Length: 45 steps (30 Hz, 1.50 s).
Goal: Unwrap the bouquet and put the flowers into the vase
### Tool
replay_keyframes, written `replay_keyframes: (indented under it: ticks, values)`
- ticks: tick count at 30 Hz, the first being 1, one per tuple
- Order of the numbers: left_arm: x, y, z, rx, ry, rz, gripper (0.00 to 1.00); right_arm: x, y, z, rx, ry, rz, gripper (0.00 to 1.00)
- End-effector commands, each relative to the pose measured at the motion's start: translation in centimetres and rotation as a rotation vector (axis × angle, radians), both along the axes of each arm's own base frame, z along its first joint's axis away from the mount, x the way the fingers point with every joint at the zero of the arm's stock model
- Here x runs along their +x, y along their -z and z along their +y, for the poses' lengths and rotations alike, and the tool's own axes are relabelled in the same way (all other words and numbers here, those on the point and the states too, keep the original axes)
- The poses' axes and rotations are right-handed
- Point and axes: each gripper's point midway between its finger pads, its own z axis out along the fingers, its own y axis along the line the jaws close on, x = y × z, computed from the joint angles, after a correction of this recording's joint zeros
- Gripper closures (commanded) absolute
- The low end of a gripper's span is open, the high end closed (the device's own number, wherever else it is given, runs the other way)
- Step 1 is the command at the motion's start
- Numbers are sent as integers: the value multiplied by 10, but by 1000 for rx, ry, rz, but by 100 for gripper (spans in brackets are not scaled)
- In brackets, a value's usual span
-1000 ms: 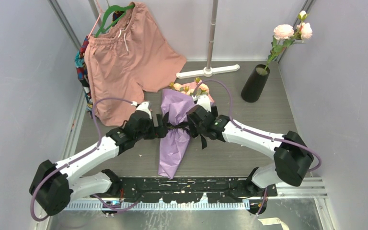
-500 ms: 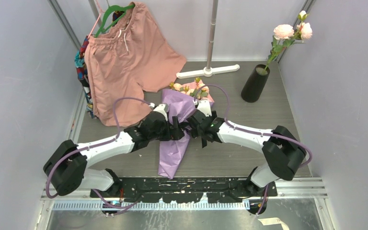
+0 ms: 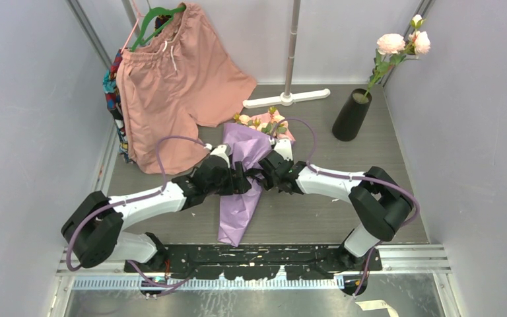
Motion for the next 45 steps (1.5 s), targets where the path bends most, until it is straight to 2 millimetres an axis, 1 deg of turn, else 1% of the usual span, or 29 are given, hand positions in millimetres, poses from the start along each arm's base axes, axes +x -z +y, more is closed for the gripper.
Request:
replay_keyframes:
  ticks: [1,3,10,14,16,18,22,24,25,26,27,28,29,30,32,34,39,45]
  values:
    - [7,-5,-8,-31,-4,-27,26,9,-14,2,41,30,-56,98]
    - [7,-4,-8,-27,-6,-23,26,9,-20,0,44,31,-68,99]
    - [8,1,-10,-39,-14,-14,28,7,-36,-3,49,21,-84,99]
    - [10,11,-12,-45,-37,6,28,4,-47,-8,53,26,-94,99]
    - [11,17,-14,-45,-46,17,28,3,-56,-13,57,37,-113,99]
    - [11,25,-14,-40,-51,32,28,2,-71,-18,76,45,-143,99]
    - [12,33,-15,-34,-59,47,28,0,-97,-28,111,53,-186,99]
    - [12,36,-16,-32,-58,52,28,0,-102,-29,115,25,-195,99]
    - [12,36,-16,-32,-58,53,29,-1,-99,-28,102,5,-182,95]
    - [12,36,-17,-33,-57,55,28,0,-93,-26,82,-17,-162,76]
    - [12,35,-18,-36,-55,53,28,-1,-85,-24,56,-35,-129,42]
    - [12,35,-17,-38,-56,52,28,-1,-75,-23,33,-45,-95,24]
    - [12,34,-17,-38,-56,51,29,-2,-64,-20,15,-53,-64,15]
    - [12,33,-17,-37,-58,48,29,-2,-53,-17,3,-58,-37,10]
    - [13,30,-14,-30,-61,42,29,-1,-40,-12,9,-68,-15,7]
    - [12,29,-11,-20,-66,36,29,2,-31,-8,17,-67,-11,6]
    - [10,25,-4,-6,-72,24,28,10,-19,-9,-15,-41,-15,16]
    - [10,21,0,4,-73,9,29,20,-3,-15,-15,-4,4,22]
